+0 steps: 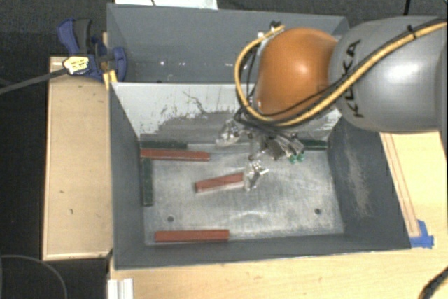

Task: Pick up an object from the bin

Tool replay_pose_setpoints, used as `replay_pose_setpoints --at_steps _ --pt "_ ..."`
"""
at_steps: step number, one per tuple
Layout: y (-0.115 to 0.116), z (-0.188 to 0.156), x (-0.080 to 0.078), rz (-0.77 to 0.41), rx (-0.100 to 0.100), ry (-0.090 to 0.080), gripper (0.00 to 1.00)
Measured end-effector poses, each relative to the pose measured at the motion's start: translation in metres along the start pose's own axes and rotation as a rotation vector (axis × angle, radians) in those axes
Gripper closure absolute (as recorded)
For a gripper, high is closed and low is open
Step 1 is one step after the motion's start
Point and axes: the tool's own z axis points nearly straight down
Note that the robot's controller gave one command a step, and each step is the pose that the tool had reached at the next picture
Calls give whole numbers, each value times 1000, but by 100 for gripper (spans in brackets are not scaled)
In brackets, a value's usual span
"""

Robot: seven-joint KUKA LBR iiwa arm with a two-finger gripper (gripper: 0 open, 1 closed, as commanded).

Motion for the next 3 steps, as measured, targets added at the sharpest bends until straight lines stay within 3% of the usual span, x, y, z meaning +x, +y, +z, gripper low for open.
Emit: replay_pose_setpoints --at_steps 1,2,3 --pt "-1 12 2 -56 -1 4 0" --pt "-4 71 -3 -141 1 -2 0" --pt "1 89 -4 -204 1 -10 100"
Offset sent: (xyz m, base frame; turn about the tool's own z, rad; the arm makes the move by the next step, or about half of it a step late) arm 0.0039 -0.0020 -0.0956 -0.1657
